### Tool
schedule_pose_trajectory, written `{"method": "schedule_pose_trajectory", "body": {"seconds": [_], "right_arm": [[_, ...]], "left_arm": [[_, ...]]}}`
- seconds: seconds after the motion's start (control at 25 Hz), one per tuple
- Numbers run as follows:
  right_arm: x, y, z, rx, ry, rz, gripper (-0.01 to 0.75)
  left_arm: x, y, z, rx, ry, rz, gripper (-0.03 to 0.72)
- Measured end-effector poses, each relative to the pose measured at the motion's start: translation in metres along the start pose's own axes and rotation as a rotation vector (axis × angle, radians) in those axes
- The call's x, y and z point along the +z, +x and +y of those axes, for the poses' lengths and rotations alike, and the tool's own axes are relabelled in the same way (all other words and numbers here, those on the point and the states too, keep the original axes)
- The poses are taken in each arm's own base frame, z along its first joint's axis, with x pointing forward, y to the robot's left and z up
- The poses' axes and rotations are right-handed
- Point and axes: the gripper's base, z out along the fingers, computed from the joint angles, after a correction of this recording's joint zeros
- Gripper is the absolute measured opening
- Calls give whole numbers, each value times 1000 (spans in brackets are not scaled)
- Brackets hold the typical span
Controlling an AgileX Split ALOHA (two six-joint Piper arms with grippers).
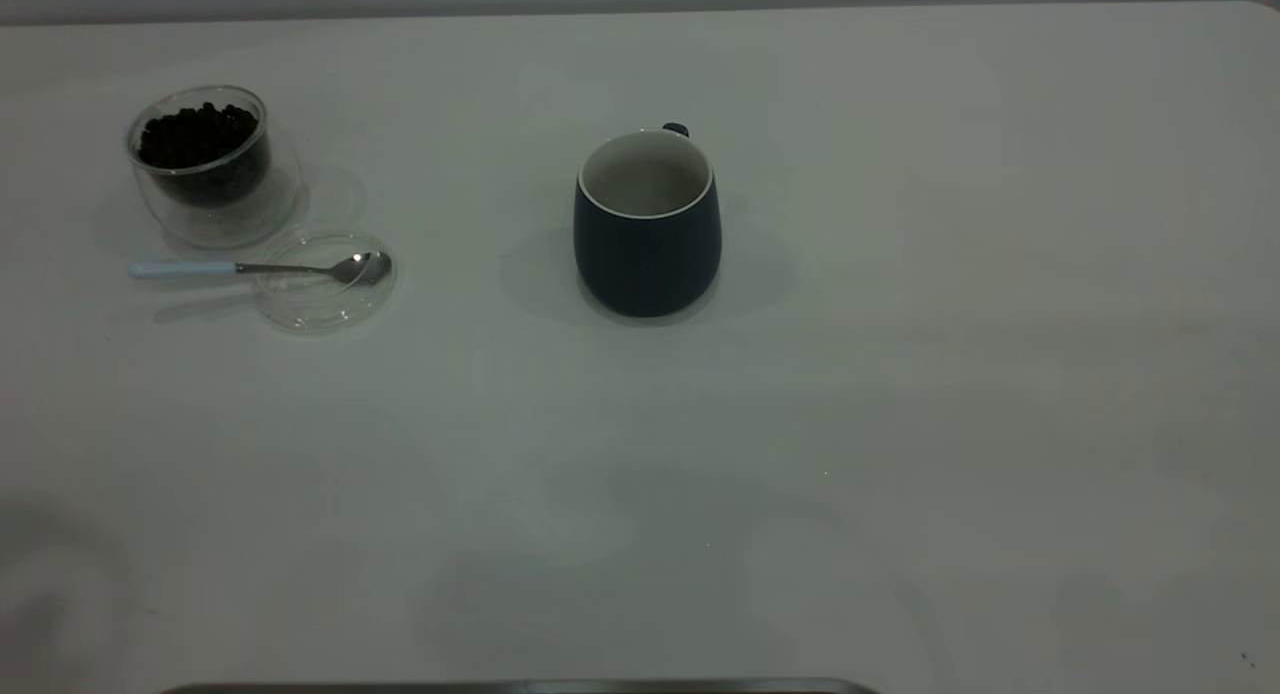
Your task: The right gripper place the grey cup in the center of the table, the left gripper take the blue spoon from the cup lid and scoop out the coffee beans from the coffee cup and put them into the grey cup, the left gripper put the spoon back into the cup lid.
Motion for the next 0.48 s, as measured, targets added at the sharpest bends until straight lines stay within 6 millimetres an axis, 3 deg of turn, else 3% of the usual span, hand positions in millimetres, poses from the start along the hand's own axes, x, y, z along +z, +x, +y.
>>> {"method": "schedule_pose_trajectory", "body": {"seconds": [0.24,0.48], "right_arm": [[0,0,0,0,0,0,459],[0,0,0,0,0,0,459]], "left_arm": [[9,70,-14,15,-2,-53,592],[34,109,-19,105,5,-40,592]]}}
